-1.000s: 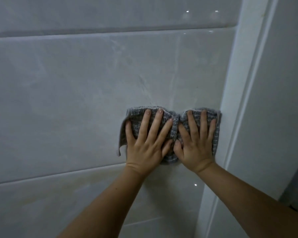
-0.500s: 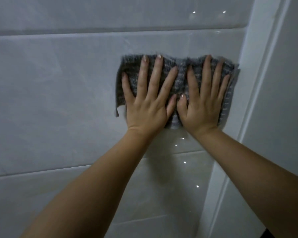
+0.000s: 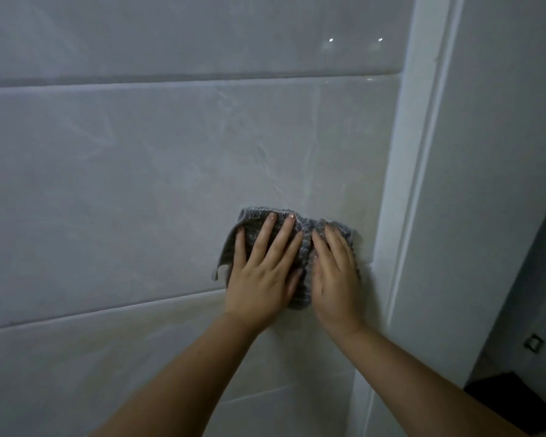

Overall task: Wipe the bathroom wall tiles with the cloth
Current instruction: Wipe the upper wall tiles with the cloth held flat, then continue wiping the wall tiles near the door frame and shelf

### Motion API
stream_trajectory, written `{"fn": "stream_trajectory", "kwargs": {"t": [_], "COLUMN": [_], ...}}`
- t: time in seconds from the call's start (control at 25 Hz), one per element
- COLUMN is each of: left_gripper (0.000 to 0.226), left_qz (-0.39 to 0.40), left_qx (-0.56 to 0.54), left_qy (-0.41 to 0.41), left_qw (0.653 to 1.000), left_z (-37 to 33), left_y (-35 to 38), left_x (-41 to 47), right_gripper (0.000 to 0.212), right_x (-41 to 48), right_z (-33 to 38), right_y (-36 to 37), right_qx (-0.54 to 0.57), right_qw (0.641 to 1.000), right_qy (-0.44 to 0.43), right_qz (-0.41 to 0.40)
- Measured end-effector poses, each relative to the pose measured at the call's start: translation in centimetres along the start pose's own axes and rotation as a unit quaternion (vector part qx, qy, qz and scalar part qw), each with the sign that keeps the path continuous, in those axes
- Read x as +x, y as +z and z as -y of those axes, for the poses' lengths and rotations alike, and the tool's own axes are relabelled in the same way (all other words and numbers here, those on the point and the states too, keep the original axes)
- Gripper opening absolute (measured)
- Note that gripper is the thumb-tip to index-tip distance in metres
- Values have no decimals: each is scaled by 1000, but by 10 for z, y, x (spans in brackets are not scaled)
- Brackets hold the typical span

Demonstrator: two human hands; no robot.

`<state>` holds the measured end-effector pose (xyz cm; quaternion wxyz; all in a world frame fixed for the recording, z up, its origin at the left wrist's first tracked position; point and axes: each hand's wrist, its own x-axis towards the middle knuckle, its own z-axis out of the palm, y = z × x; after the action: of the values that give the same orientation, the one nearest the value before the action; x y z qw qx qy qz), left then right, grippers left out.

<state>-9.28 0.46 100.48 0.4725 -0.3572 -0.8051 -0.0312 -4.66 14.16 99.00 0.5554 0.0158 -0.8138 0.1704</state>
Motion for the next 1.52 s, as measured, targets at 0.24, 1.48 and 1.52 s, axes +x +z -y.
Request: {"fn": "stream_trajectory", "kwargs": {"t": [0.24, 1.48, 1.52], "left_gripper": [68, 39, 36], "left_qz": [86, 312, 316], "left_qx": [-386, -654, -655], "left_qy": [-155, -406, -406], "left_qw": [905, 557, 553], "left_z": [-1, 102, 109], "left_y": [-57, -126, -123], "left_x": [-11, -102, -106], "right_gripper": [40, 21, 22], "right_x": [28, 15, 18], "right_z": [76, 161, 158], "right_y": [-41, -32, -33], "right_qx": [433, 474, 470], "right_qw": [808, 703, 707], "right_qy": [396, 431, 427], "right_qz": [57, 309, 310]}}
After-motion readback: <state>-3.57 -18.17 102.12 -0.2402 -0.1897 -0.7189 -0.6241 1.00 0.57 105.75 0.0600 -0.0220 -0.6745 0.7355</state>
